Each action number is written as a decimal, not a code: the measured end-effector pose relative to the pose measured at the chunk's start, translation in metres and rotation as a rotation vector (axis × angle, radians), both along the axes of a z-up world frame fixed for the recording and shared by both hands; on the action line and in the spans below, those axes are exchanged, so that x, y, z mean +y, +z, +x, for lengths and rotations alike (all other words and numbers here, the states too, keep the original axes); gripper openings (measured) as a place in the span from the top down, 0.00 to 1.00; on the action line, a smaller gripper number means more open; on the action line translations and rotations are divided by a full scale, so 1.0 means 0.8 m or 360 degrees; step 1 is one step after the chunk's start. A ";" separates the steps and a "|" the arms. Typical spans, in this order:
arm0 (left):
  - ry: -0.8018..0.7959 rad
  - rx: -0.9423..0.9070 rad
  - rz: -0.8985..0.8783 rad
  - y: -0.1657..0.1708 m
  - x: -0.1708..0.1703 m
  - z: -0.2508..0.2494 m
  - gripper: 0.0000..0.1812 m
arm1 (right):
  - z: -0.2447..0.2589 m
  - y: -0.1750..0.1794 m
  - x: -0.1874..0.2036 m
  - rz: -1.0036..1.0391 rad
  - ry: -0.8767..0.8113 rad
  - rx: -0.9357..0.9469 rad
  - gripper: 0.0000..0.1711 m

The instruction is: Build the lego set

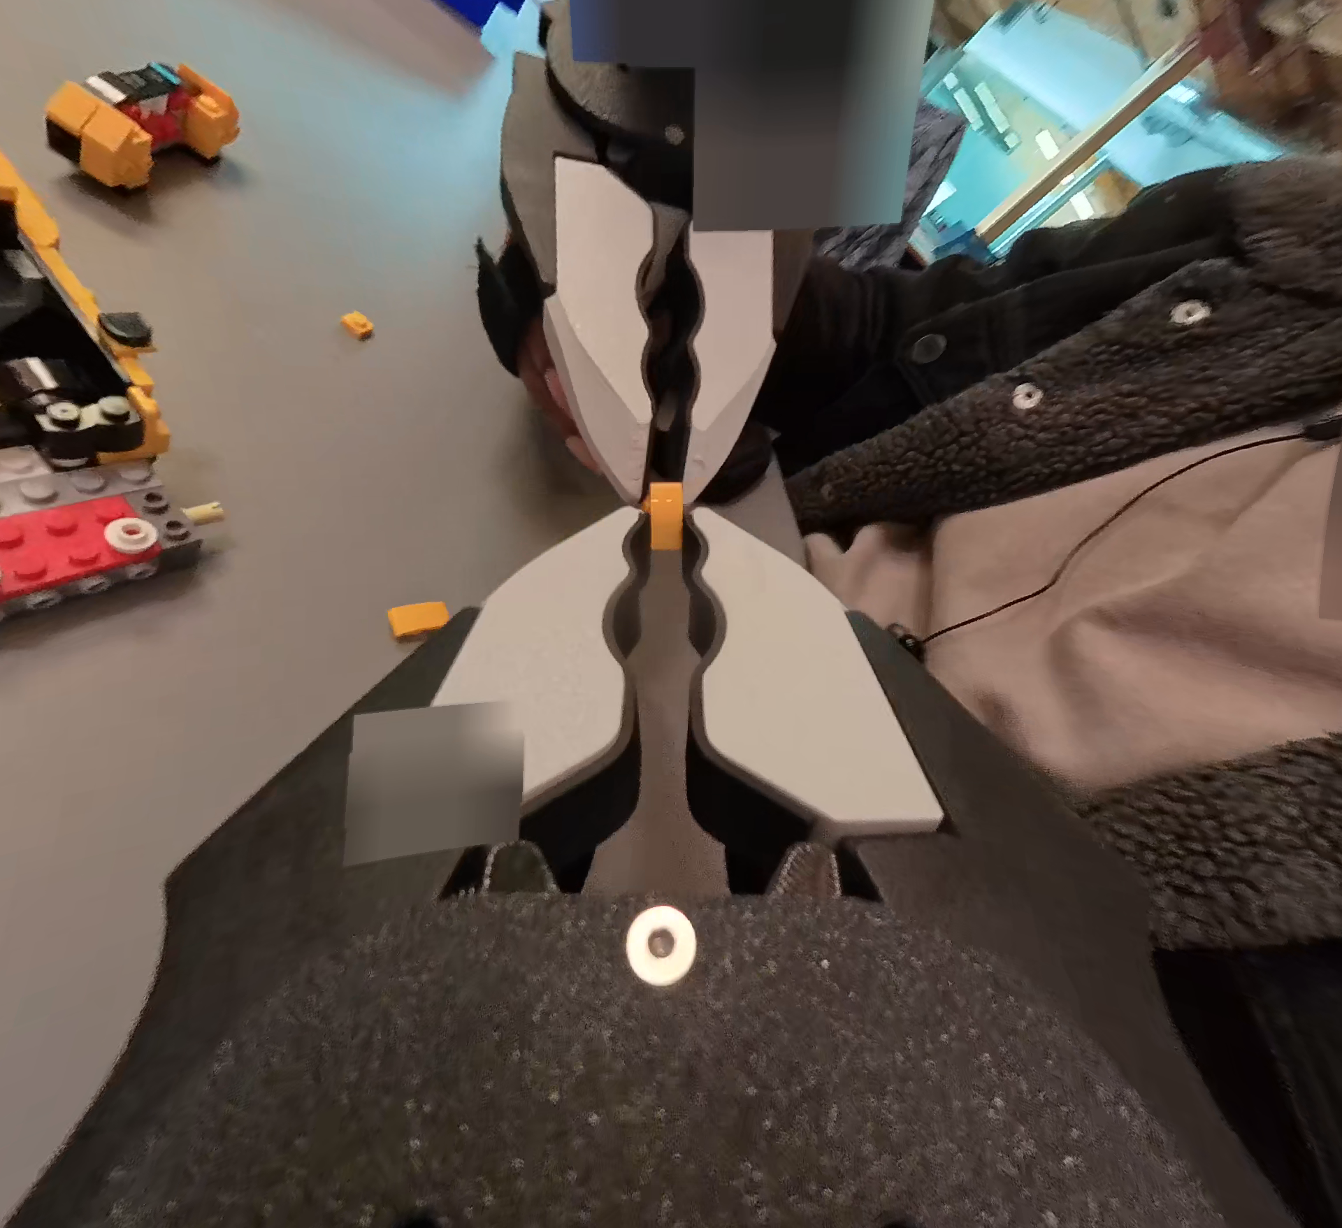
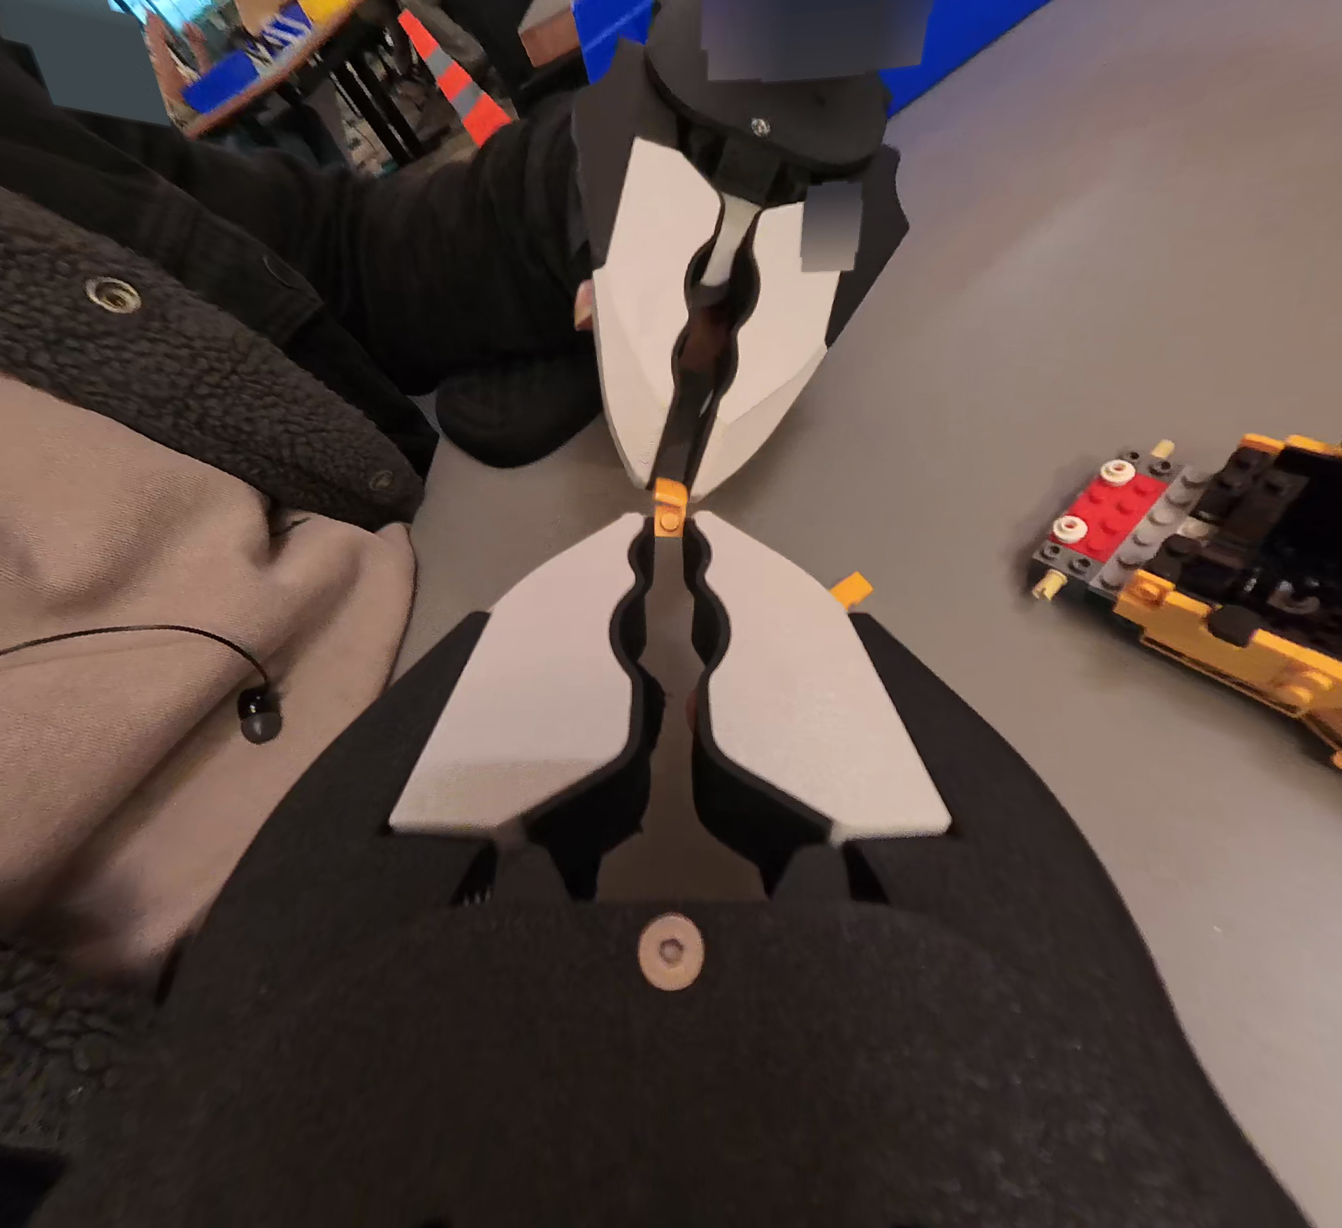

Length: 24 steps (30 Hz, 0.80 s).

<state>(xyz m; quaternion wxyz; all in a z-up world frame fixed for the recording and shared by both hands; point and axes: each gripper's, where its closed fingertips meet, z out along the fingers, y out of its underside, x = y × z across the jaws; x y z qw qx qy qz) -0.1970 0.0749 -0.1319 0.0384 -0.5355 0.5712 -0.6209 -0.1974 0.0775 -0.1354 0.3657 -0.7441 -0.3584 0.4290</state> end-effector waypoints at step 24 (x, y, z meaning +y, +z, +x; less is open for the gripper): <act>-0.0243 0.0314 0.0662 -0.080 -0.045 -0.007 0.96 | 0.011 -0.076 -0.051 -0.0064 0.0338 -0.0697 0.96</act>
